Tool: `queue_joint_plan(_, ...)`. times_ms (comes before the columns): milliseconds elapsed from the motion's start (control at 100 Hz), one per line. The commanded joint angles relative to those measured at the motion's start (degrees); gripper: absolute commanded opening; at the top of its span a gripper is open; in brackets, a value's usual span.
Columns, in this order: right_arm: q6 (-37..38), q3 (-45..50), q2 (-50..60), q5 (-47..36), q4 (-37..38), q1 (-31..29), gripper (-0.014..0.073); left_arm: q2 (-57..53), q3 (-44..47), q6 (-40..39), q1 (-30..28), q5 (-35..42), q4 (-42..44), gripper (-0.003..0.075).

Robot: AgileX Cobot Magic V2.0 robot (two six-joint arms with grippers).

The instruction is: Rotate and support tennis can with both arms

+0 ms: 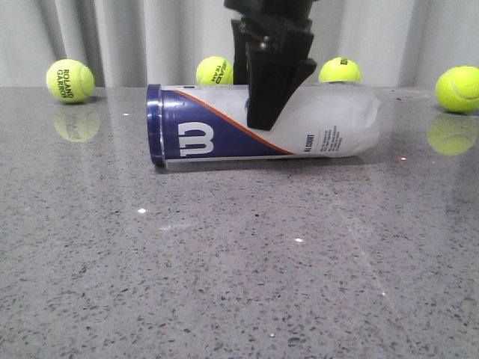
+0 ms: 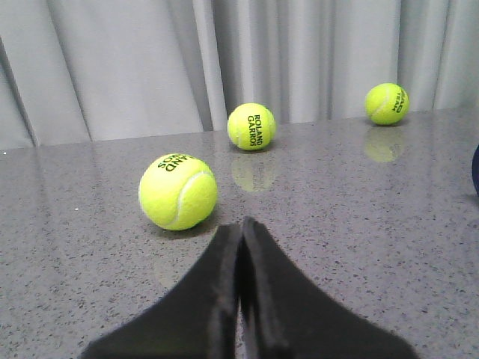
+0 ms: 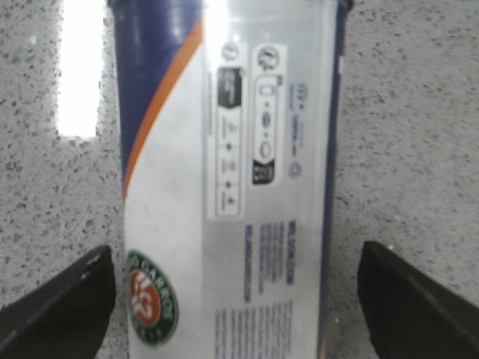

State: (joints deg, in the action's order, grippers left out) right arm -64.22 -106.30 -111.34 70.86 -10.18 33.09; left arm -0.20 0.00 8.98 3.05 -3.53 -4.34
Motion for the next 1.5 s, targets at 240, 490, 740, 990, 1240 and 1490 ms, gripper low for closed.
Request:
queue_joint_plan(240, 4.7, -1.7, 9.2, 5.3, 0.1, -0.1, 0.0647, -1.9, 2.5, -0.2, -0.3, 4.2, -0.4, -0.002)
queue_joint_plan(490, 33.8, -1.7, 13.7, 5.3, 6.9, -0.1, 0.0644, -1.9, 2.5, -0.2, -0.3, 4.2, -0.4, -0.002)
queue_joint_plan(740, 52.8, 0.3, 18.8, 5.3, 13.2, -0.3, 0.0582, -1.9, 2.5, -0.2, -0.3, 4.2, -0.4, -0.002)
queue_joint_plan(990, 60.4, 6.7, 24.0, 5.3, 13.3, -1.0, 0.0153, -1.9, 2.5, -0.2, -0.3, 4.2, -0.4, -0.002)
queue_joint_plan(1240, 65.6, 13.4, 29.2, 3.3, 13.3, -1.0, -0.0067, -1.9, 2.5, -0.2, -0.3, 4.2, -0.4, -0.002)
queue_joint_plan(1490, 67.5, 22.6, 37.3, -4.4, 13.3, -1.0, -0.0066, -1.9, 2.5, -0.2, -0.3, 4.2, -0.4, -0.002)
